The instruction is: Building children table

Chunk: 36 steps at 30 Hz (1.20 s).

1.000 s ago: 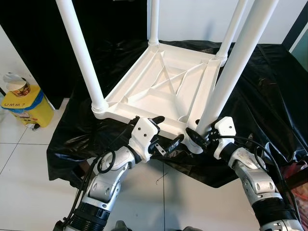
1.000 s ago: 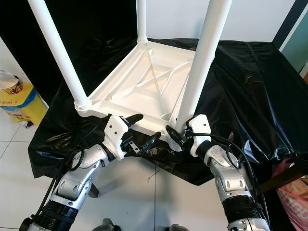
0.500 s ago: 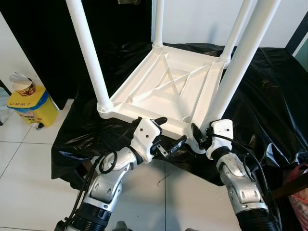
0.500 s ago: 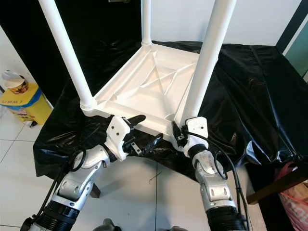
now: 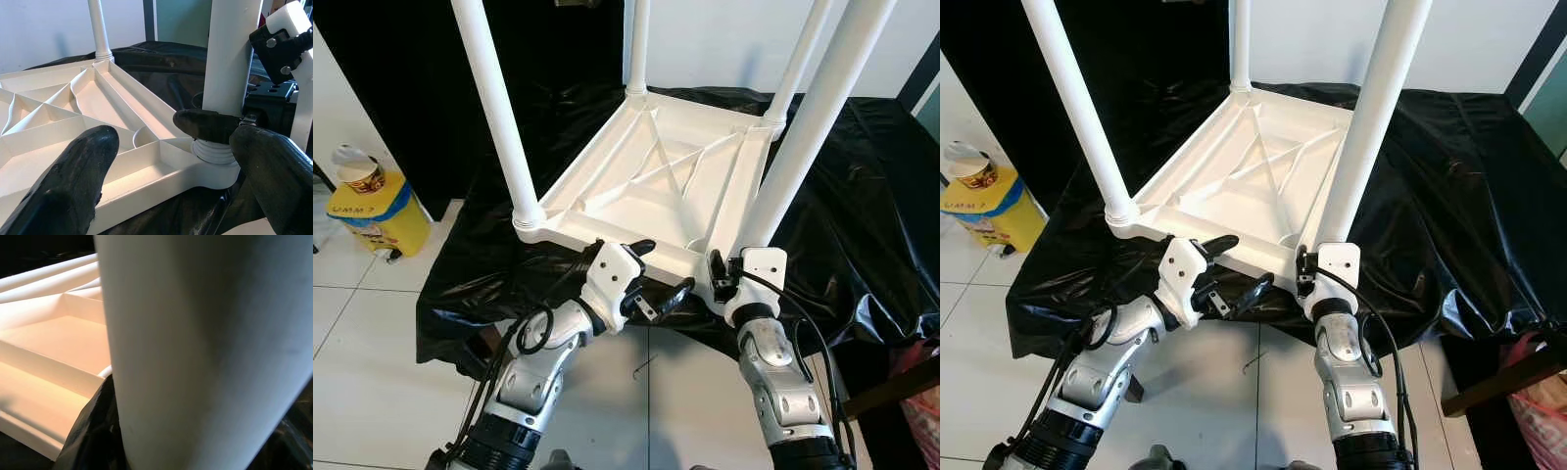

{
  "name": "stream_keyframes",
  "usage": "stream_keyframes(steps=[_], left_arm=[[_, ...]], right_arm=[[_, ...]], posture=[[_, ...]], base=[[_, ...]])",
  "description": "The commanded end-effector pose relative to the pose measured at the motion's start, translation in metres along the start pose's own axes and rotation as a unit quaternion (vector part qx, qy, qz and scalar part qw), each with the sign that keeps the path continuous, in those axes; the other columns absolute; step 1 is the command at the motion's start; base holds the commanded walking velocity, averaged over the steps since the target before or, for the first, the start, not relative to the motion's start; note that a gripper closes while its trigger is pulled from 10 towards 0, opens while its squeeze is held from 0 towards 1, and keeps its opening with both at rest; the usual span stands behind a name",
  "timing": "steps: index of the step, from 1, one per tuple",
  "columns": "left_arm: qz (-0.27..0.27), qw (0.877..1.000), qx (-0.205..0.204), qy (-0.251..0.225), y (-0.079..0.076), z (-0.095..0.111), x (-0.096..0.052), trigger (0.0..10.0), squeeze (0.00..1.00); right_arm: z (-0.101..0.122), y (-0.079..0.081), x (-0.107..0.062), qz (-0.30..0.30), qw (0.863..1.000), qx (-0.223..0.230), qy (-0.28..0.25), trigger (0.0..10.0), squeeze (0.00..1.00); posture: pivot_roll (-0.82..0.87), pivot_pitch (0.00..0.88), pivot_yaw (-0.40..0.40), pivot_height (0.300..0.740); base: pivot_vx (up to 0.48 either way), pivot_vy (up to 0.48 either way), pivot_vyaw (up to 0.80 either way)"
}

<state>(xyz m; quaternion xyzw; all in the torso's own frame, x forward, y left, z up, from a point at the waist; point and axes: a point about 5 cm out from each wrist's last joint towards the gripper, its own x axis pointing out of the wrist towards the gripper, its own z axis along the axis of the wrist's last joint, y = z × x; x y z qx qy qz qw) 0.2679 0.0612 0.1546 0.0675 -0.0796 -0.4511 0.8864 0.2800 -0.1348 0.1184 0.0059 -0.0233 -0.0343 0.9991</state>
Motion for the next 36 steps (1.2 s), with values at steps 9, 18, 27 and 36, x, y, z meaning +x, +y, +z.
stream_keyframes(steps=[9,18,27,36], left_arm=[[-0.011,1.000,-0.009,0.002,-0.004,-0.004,0.001,10.0,0.00],[-0.014,1.000,-0.011,0.001,-0.005,-0.004,0.003,10.0,0.00],[-0.011,1.000,-0.010,0.002,-0.002,-0.004,0.002,10.0,0.00],[-0.008,1.000,-0.011,0.000,-0.001,-0.002,0.004,10.0,0.00]], right_arm=[[-0.007,-0.009,-0.006,-0.013,0.999,-0.035,0.019,10.0,1.00],[0.007,-0.018,-0.011,0.107,0.993,-0.038,-0.027,10.0,0.99],[0.013,-0.040,-0.007,0.283,0.957,-0.067,-0.007,10.0,0.00],[0.009,-0.037,0.006,0.368,0.925,-0.095,0.016,10.0,0.00]], posture=[[-0.03,0.016,-0.040,0.740],[-0.04,0.022,-0.040,0.740],[-0.05,0.032,-0.030,0.740],[-0.04,0.043,-0.030,0.740]], base=[[0.000,0.000,0.00],[0.000,0.000,0.00],[0.000,0.000,0.00],[0.000,0.000,0.00]])
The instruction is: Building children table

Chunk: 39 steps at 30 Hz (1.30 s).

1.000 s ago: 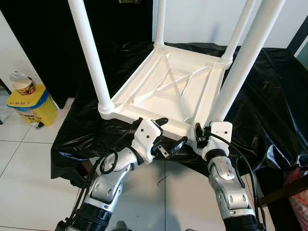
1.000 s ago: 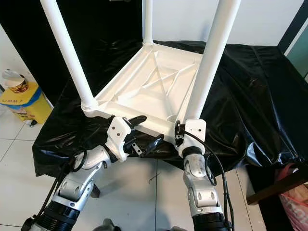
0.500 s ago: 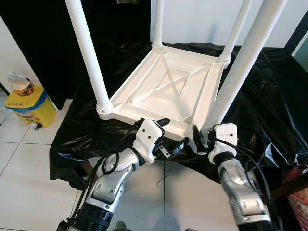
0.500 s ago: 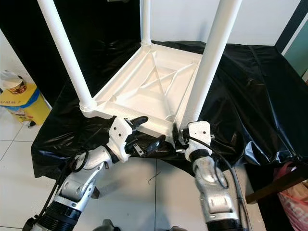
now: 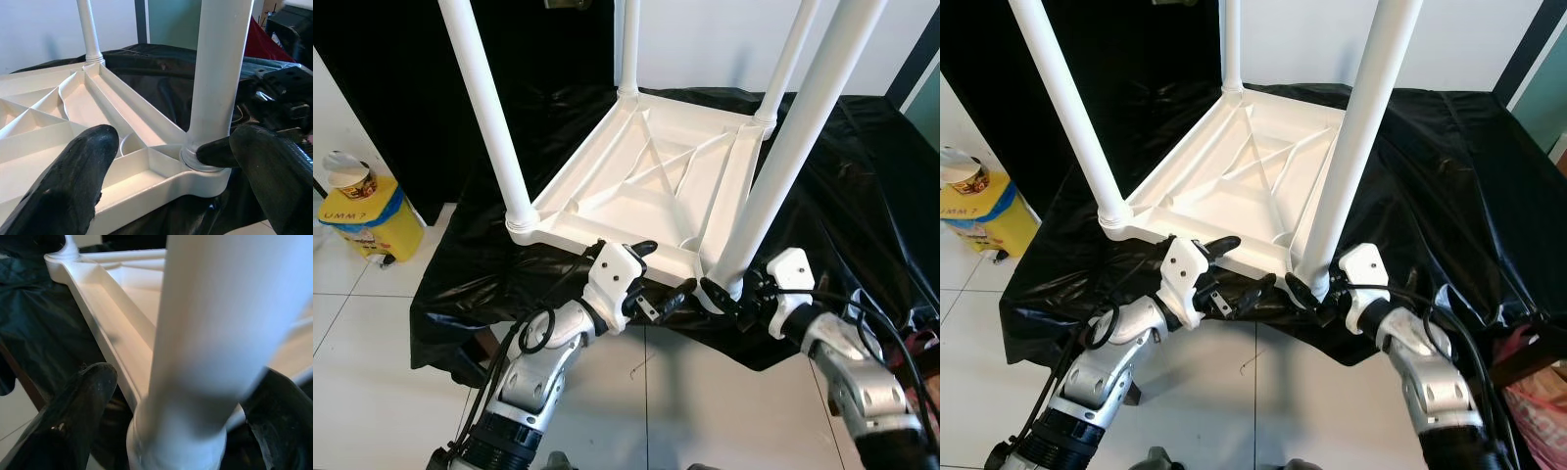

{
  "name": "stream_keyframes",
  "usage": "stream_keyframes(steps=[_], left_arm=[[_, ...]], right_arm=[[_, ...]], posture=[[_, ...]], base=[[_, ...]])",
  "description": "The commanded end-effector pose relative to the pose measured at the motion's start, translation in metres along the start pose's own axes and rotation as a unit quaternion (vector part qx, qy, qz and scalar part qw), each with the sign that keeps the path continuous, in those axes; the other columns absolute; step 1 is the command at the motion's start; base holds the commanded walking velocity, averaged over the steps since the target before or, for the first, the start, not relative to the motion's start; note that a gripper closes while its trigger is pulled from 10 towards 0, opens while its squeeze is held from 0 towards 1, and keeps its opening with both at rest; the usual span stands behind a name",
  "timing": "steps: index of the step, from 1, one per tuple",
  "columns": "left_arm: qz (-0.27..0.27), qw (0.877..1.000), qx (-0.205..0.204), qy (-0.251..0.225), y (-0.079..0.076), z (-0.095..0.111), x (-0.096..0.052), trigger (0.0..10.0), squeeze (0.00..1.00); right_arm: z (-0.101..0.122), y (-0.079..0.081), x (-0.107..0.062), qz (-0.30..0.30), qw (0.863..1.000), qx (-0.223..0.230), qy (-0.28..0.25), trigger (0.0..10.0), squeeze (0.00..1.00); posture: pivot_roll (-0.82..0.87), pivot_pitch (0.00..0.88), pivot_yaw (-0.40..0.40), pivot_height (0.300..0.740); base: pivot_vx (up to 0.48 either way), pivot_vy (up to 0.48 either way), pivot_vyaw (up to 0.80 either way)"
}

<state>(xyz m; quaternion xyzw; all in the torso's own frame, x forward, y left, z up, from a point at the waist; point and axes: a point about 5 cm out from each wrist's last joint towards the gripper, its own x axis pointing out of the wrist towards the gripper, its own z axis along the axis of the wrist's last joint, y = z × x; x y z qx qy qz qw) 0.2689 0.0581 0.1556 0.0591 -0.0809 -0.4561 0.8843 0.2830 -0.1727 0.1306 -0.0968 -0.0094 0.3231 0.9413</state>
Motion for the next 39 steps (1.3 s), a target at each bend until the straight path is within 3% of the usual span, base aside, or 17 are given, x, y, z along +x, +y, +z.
stream_keyframes(steps=[1,4,5,6,7,8,22,23,25,26,30,32,38,39], left_arm=[[-0.002,1.000,-0.003,0.005,0.001,-0.002,0.001,10.0,0.00],[-0.002,1.000,-0.003,0.005,0.001,-0.002,0.001,10.0,0.00],[-0.001,1.000,-0.003,0.005,0.001,-0.002,0.000,10.0,0.00],[0.000,1.000,-0.003,0.005,0.001,-0.002,0.000,10.0,0.00],[0.000,1.000,-0.003,0.005,0.001,-0.002,0.000,10.0,0.00],[0.002,1.000,-0.004,0.005,0.001,-0.002,-0.001,10.0,0.00],[0.008,1.000,-0.008,0.008,-0.001,-0.003,-0.005,10.0,0.00],[0.008,1.000,-0.008,0.008,-0.001,-0.003,-0.005,10.0,0.00],[0.008,1.000,-0.008,0.008,0.000,-0.003,-0.005,10.0,0.00],[0.008,1.000,-0.008,0.008,0.000,-0.003,-0.005,10.0,0.00],[0.007,1.000,-0.008,0.008,-0.001,-0.003,-0.004,10.0,0.00],[0.006,1.000,-0.009,0.008,-0.001,-0.003,-0.004,10.0,0.00],[0.003,1.000,-0.009,0.008,-0.002,-0.003,-0.003,10.0,0.00],[0.001,1.000,-0.010,0.008,-0.002,-0.003,-0.003,10.0,0.00]], right_arm=[[-0.003,0.001,0.003,0.019,1.000,-0.002,0.003,10.0,0.00],[-0.003,0.001,0.005,0.024,1.000,-0.004,0.001,10.0,0.00],[-0.004,0.000,0.007,0.025,1.000,-0.007,0.001,4.2,0.00],[-0.004,-0.001,0.008,0.026,1.000,-0.009,0.001,4.2,0.00],[-0.004,-0.002,0.009,0.027,1.000,-0.010,0.001,3.1,0.00],[-0.005,-0.004,0.010,0.021,1.000,-0.011,0.001,0.0,0.00],[-0.015,-0.005,0.007,0.017,1.000,0.000,0.012,0.0,0.00],[-0.016,-0.006,0.006,0.011,1.000,0.003,0.011,4.1,0.00],[-0.017,-0.006,0.006,0.006,1.000,0.005,0.010,4.1,0.00],[-0.019,-0.006,0.005,-0.003,1.000,0.012,0.010,10.0,0.00],[-0.021,-0.006,0.002,-0.035,0.999,0.024,0.007,10.0,0.00],[-0.021,-0.005,0.000,-0.091,0.995,0.029,-0.008,10.0,0.00],[-0.021,0.000,0.001,-0.118,0.992,0.049,-0.018,10.0,0.00],[-0.019,0.005,0.001,-0.160,0.985,0.053,-0.031,10.0,0.00]], posture=[[-0.04,0.044,-0.031,0.740],[-0.04,0.044,-0.031,0.740],[-0.03,0.048,-0.034,0.740],[-0.03,0.048,-0.034,0.740],[-0.03,0.049,-0.034,0.740],[-0.03,0.056,-0.037,0.740],[-0.02,0.067,-0.041,0.740],[-0.02,0.067,-0.041,0.740],[-0.02,0.067,-0.041,0.740],[-0.02,0.067,-0.040,0.740],[-0.03,0.069,-0.038,0.740],[-0.03,0.071,-0.033,0.740],[-0.03,0.072,-0.032,0.740],[-0.04,0.070,-0.033,0.740]], base=[[0.000,0.000,0.00],[0.000,0.000,0.00],[0.000,0.000,0.00],[0.000,0.000,0.00],[0.000,0.000,0.00],[0.000,0.000,0.00],[0.000,0.000,0.00],[0.000,0.000,0.00],[0.000,0.000,0.00],[0.000,0.000,0.00],[0.000,0.000,0.00],[0.000,0.000,0.00],[0.000,0.000,0.00],[0.000,0.000,0.00]])
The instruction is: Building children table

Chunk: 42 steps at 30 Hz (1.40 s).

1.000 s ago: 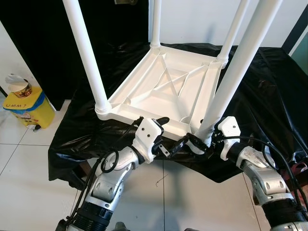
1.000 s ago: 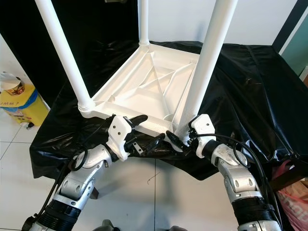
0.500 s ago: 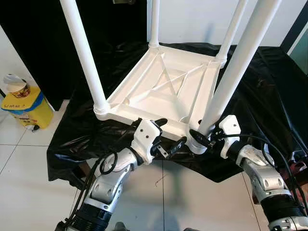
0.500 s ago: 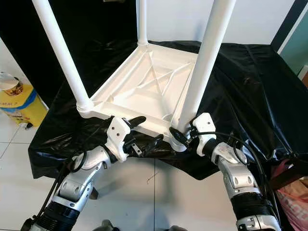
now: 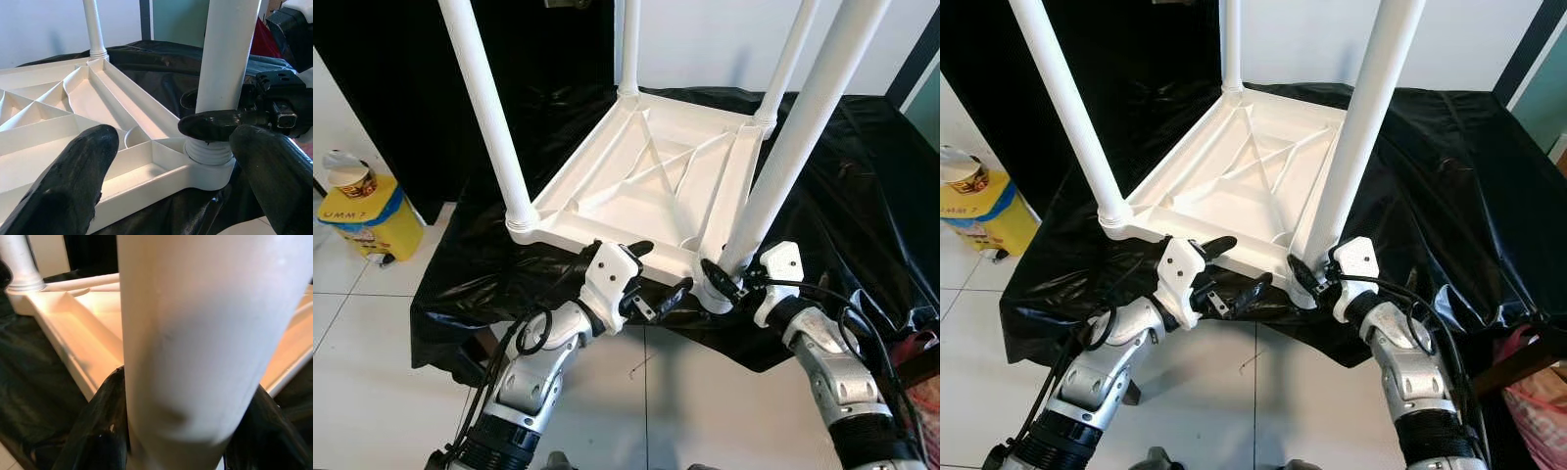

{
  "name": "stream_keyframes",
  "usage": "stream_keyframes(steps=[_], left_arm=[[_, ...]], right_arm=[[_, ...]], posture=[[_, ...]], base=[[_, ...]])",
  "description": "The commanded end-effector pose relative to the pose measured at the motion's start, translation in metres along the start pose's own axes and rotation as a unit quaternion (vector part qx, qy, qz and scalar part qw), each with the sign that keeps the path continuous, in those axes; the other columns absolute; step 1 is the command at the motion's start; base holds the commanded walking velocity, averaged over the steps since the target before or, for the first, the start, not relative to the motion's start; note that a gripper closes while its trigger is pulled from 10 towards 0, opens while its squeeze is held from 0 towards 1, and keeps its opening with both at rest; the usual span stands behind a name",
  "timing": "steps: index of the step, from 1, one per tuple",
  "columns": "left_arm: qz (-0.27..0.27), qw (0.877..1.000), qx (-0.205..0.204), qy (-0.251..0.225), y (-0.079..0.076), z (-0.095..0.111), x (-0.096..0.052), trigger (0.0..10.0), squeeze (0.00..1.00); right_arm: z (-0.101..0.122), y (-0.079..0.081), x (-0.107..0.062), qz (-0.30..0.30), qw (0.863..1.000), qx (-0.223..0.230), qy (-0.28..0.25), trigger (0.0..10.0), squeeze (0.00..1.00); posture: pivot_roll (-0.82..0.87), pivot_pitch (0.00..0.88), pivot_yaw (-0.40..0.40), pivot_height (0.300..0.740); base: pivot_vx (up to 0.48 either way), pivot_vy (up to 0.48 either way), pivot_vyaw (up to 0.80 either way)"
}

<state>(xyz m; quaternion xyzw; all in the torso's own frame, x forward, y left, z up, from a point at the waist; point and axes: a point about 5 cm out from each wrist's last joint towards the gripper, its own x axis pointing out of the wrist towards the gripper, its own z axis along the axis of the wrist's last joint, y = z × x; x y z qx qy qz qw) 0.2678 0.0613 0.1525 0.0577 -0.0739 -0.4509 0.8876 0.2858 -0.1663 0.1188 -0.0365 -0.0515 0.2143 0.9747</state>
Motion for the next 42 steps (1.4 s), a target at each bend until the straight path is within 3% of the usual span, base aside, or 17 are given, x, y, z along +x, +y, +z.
stream_keyframes(steps=[1,6,8,9,10,13,15,18,29,30,37,42], left_arm=[[-0.004,1.000,-0.005,0.002,-0.003,0.000,0.001,10.0,0.00],[-0.005,1.000,-0.005,0.002,-0.002,0.000,0.001,10.0,0.00],[-0.007,1.000,-0.005,0.001,-0.003,0.000,0.002,10.0,0.00],[-0.007,1.000,-0.005,0.001,-0.003,0.000,0.002,10.0,0.00],[-0.008,1.000,-0.005,0.001,-0.002,0.000,0.003,10.0,0.00],[-0.009,1.000,-0.004,0.000,-0.002,0.000,0.003,10.0,0.00],[-0.010,1.000,-0.002,-0.002,-0.001,0.001,0.005,10.0,0.00],[-0.010,1.000,-0.002,-0.003,-0.001,0.001,0.005,10.0,0.00],[-0.015,1.000,-0.003,-0.002,-0.002,0.000,0.006,10.0,0.00],[-0.015,1.000,-0.003,-0.003,-0.002,0.000,0.006,10.0,0.00],[-0.016,1.000,-0.004,-0.003,-0.003,-0.001,0.006,10.0,0.00],[-0.015,1.000,-0.005,-0.001,-0.002,-0.001,0.005,10.0,0.00]], right_arm=[[-0.007,-0.002,-0.006,-0.044,0.999,0.003,0.016,10.0,0.00],[-0.006,0.000,-0.007,-0.076,0.997,0.008,0.010,10.0,0.00],[-0.007,0.004,-0.008,-0.139,0.990,0.000,0.020,10.0,0.00],[-0.007,0.004,-0.008,-0.139,0.990,0.000,0.020,10.0,0.00],[-0.009,0.006,-0.010,-0.200,0.979,-0.010,0.035,10.0,0.00],[-0.012,0.006,-0.011,-0.226,0.973,-0.013,0.045,10.0,0.00],[-0.014,0.009,-0.013,-0.268,0.962,-0.009,0.055,10.0,0.00],[-0.014,0.020,-0.011,-0.268,0.962,0.003,0.053,10.0,0.00],[-0.007,0.027,-0.009,-0.254,0.966,0.008,0.035,10.0,0.00],[-0.005,0.028,-0.008,-0.249,0.968,0.009,0.028,10.0,1.00],[0.007,0.031,-0.010,-0.211,0.977,0.007,-0.012,10.0,1.00],[0.017,0.023,-0.023,-0.121,0.992,0.001,-0.041,10.0,1.00]], posture=[[-0.04,0.070,-0.033,0.740],[-0.04,0.070,-0.032,0.740],[-0.04,0.064,-0.033,0.740],[-0.04,0.064,-0.033,0.740],[-0.04,0.057,-0.033,0.740],[-0.04,0.052,-0.036,0.740],[-0.04,0.047,-0.040,0.740],[-0.04,0.045,-0.040,0.740],[-0.04,0.042,-0.037,0.740],[-0.04,0.041,-0.038,0.740],[-0.04,0.041,-0.035,0.740],[-0.05,0.047,-0.033,0.740]], base=[[0.000,0.000,0.00],[0.000,0.000,0.00],[0.000,0.000,0.00],[0.000,0.000,0.00],[0.000,0.000,0.00],[0.000,0.000,0.00],[0.000,0.000,0.00],[0.000,0.000,0.00],[0.000,0.000,0.00],[0.000,0.000,0.00],[0.000,0.000,0.00],[0.000,0.000,0.00]])
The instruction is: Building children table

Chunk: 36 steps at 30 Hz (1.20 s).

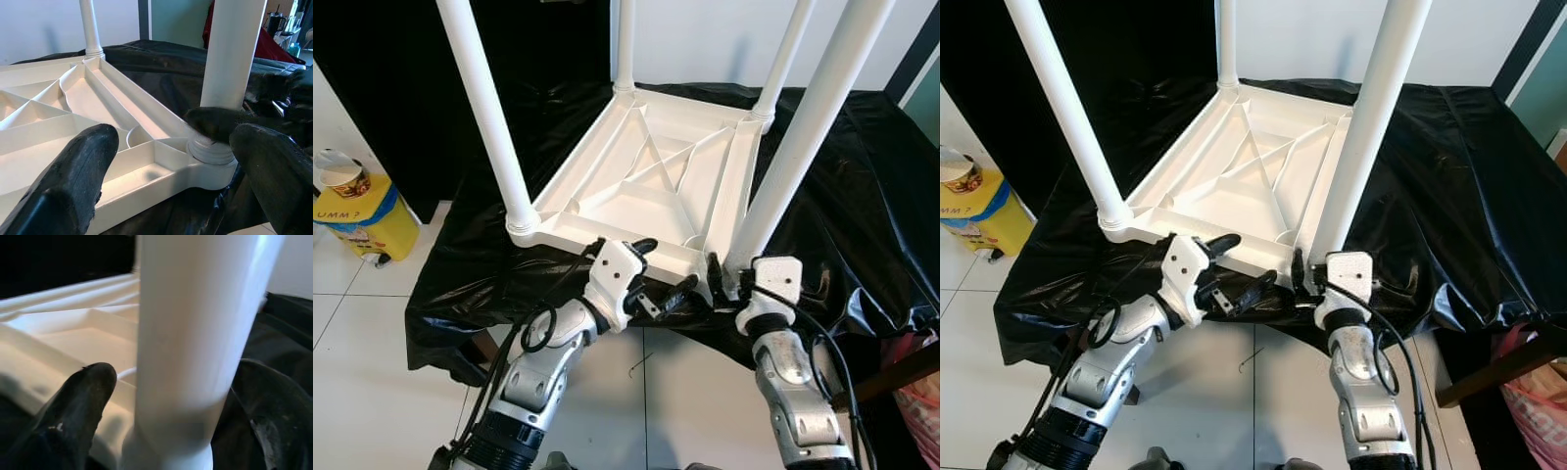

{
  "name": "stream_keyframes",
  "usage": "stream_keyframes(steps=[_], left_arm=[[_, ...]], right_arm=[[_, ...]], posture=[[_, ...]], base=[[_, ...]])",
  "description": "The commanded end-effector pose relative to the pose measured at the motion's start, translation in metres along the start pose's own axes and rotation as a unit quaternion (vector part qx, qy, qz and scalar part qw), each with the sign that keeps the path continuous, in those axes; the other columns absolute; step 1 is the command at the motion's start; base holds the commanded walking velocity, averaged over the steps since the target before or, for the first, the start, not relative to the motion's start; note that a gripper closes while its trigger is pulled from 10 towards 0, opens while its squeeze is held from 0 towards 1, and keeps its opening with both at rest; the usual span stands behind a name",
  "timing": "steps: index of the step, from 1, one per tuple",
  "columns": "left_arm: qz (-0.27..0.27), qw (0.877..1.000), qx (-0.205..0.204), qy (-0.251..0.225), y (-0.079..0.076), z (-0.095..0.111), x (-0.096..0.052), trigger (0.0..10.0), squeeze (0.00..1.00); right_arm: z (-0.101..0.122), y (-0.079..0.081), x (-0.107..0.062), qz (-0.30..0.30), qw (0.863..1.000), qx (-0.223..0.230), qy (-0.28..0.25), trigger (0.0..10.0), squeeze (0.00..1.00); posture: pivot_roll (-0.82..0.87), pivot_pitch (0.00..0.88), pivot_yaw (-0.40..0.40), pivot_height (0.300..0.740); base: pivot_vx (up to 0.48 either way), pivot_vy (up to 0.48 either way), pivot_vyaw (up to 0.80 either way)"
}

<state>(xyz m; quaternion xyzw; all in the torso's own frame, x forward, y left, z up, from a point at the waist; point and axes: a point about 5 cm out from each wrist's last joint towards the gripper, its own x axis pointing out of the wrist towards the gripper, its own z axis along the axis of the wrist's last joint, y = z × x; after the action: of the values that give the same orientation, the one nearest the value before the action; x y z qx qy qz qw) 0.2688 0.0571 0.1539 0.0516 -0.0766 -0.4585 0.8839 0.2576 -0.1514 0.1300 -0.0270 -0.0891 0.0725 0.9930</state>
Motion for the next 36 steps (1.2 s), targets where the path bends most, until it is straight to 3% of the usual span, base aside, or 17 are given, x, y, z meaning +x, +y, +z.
stream_keyframes(steps=[1,2,5,7,8,13,21,22,23,35,36], left_arm=[[-0.007,1.000,-0.001,0.005,-0.001,-0.003,0.001,10.0,0.00],[-0.007,1.000,0.000,0.006,0.000,-0.003,0.000,10.0,0.00],[-0.007,1.000,0.001,0.006,0.000,-0.003,0.000,10.0,0.00],[-0.007,1.000,-0.001,0.006,0.000,-0.002,0.000,10.0,0.00],[-0.007,1.000,-0.001,0.005,0.000,-0.002,0.001,10.0,0.00],[-0.007,1.000,-0.001,0.005,0.001,-0.002,0.002,10.0,0.00],[-0.004,1.000,0.007,0.000,0.006,0.002,0.004,10.0,0.00],[-0.003,1.000,0.009,0.001,0.007,0.002,0.004,10.0,0.00],[-0.003,1.000,0.010,0.002,0.007,0.002,0.004,10.0,0.00],[0.001,1.000,0.013,0.003,0.008,0.003,0.000,10.0,0.00],[0.000,1.000,0.012,0.003,0.008,0.003,0.000,10.0,0.00]], right_arm=[[0.002,-0.002,-0.004,0.023,1.000,0.008,-0.007,10.0,1.00],[0.004,-0.008,-0.006,0.061,0.998,0.003,-0.006,10.0,1.00],[0.004,-0.009,-0.007,0.073,0.997,0.001,-0.004,10.0,1.00],[0.003,-0.014,-0.004,0.111,0.994,0.001,0.011,10.0,1.00],[0.001,-0.017,-0.002,0.137,0.990,-0.003,0.019,10.0,0.00],[-0.004,-0.022,0.009,0.200,0.979,-0.016,0.043,10.0,0.00],[-0.012,-0.015,0.034,0.255,0.964,-0.029,0.062,10.0,0.00],[-0.012,-0.013,0.038,0.260,0.963,-0.031,0.061,4.2,0.00],[-0.013,-0.012,0.039,0.263,0.962,-0.032,0.060,0.0,0.00],[-0.022,-0.016,0.043,0.271,0.959,-0.034,0.073,0.0,0.00],[-0.024,-0.017,0.043,0.268,0.960,-0.033,0.076,5.7,0.00]], posture=[[-0.05,0.047,-0.033,0.740],[-0.05,0.048,-0.032,0.740],[-0.05,0.048,-0.032,0.740],[-0.05,0.049,-0.026,0.740],[-0.05,0.048,-0.024,0.740],[-0.05,0.045,-0.021,0.740],[-0.04,0.030,-0.014,0.740],[-0.03,0.028,-0.015,0.740],[-0.03,0.028,-0.015,0.740],[-0.01,0.034,-0.011,0.740],[-0.01,0.035,-0.011,0.740]], base=[[0.000,0.000,0.00],[0.000,0.000,0.00],[0.000,0.000,0.00],[0.000,0.000,0.00],[0.000,0.000,0.00],[0.000,0.000,0.00],[0.000,0.000,0.00],[0.000,0.000,0.00],[0.000,0.000,0.00],[0.000,0.000,0.00],[0.000,0.000,0.00]])
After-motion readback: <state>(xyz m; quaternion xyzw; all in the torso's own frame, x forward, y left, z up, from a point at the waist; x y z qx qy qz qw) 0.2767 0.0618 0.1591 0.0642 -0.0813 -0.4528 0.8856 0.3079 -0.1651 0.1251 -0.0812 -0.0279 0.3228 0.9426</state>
